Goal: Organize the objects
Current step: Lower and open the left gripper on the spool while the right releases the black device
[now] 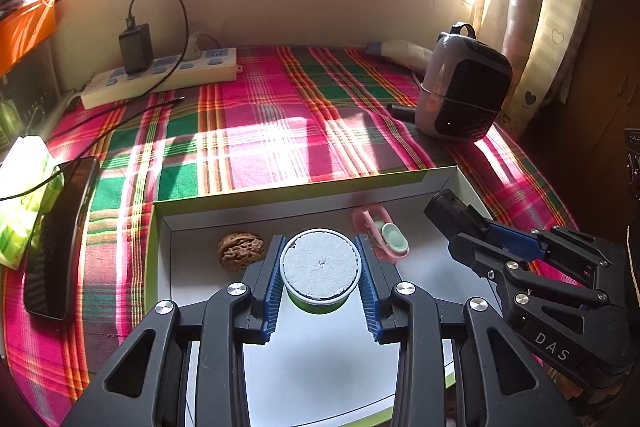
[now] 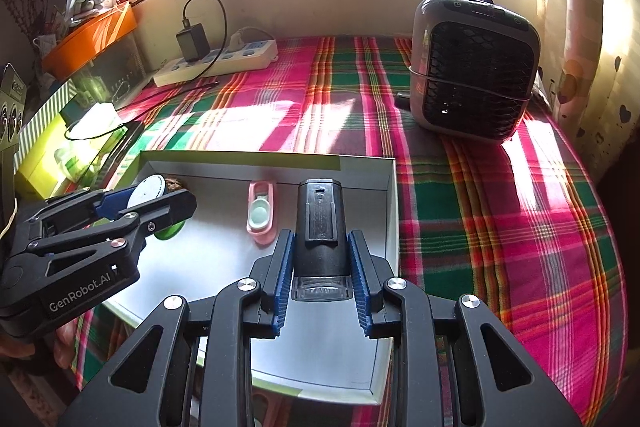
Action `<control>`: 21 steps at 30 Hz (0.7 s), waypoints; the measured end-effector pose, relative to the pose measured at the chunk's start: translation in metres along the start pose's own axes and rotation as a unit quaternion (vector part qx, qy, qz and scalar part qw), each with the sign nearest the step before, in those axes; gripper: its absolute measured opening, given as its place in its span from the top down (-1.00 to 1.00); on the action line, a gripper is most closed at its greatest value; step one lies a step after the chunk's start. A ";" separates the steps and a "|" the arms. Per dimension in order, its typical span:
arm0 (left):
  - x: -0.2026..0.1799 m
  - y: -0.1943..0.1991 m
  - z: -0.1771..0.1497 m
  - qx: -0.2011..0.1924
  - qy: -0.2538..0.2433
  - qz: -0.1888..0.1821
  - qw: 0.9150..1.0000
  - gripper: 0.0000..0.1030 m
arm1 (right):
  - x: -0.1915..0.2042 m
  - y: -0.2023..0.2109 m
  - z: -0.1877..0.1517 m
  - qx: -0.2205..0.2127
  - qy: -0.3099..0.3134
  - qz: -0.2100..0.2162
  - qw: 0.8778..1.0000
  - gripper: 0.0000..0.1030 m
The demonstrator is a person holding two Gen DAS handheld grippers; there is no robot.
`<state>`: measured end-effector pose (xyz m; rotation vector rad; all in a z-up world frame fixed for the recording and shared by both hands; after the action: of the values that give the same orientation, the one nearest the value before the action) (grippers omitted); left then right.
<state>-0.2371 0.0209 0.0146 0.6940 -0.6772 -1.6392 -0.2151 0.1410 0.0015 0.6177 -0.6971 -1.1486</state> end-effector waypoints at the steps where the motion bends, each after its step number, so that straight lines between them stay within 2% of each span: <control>1: 0.000 -0.003 0.001 0.003 0.000 0.000 1.000 0.38 | 0.000 -0.002 0.000 0.002 0.000 0.001 1.000 0.44; 21: -0.008 -0.039 0.008 0.030 -0.017 0.008 0.999 0.38 | -0.005 -0.027 0.005 0.021 -0.003 0.012 1.000 0.44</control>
<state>-0.2669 0.0356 -0.0084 0.7030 -0.7566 -1.6258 -0.2360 0.1379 -0.0166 0.6392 -0.7331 -1.1171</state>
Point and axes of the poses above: each gripper's, at about its wrist camera, not at the fingertips, and y roughly against the way its jaws point, x to its left, z to its top, the point moved 4 cm from there along -y, roughly the way its jaws point, and after that the axes turned 6 degrees about z, right-handed, at the moved point
